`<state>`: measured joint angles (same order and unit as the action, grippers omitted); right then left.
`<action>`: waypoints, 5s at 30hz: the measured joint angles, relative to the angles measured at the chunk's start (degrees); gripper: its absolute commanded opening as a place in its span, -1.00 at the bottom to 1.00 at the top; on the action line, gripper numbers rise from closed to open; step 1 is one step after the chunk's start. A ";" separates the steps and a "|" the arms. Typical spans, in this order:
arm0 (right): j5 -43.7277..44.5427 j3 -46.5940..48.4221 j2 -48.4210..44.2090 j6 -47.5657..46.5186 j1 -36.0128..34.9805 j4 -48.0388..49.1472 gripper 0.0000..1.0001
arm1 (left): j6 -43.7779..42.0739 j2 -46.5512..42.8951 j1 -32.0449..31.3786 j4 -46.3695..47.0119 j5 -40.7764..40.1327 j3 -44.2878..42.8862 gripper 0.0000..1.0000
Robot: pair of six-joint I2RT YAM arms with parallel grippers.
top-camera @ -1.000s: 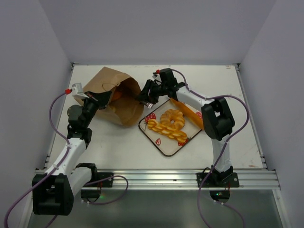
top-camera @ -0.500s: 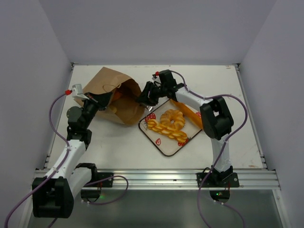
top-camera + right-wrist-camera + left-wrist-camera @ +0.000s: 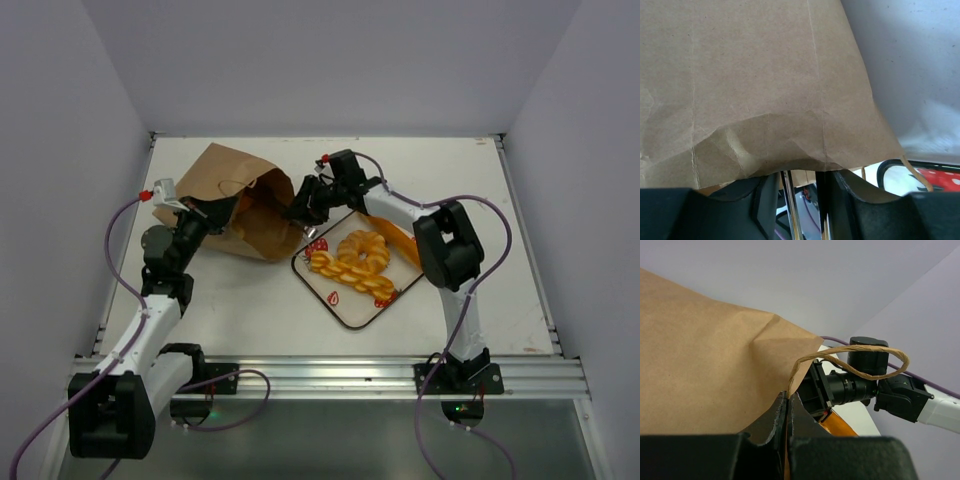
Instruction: Take the fake bread out of the paper bag
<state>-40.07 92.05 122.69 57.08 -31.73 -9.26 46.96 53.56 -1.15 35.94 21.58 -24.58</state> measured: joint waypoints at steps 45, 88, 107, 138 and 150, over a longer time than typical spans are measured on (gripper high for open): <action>-3.78 -9.16 -13.35 -10.05 5.99 -7.06 -1.00 | -7.17 9.88 -0.44 1.22 -5.79 -3.52 -1.00; -19.23 -13.68 -34.51 -44.17 25.94 -39.32 -1.00 | -10.43 11.10 -0.44 -2.34 -9.64 -6.73 -1.00; -20.92 -14.49 -36.72 -81.83 47.36 -66.14 -1.00 | -14.99 5.53 -0.42 -6.58 -10.95 -6.14 -1.00; -13.64 -20.39 -55.06 -72.32 47.10 -67.73 -1.00 | -16.65 -1.66 -0.42 -8.20 -9.86 -3.26 -1.00; -13.29 -12.37 -52.98 -75.78 36.44 -68.15 -1.00 | -17.64 -1.68 -0.42 -8.24 -9.81 -3.26 -1.00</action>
<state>-53.36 79.68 69.71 -18.70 4.71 -77.41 29.32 51.88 -1.56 27.70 11.77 -27.83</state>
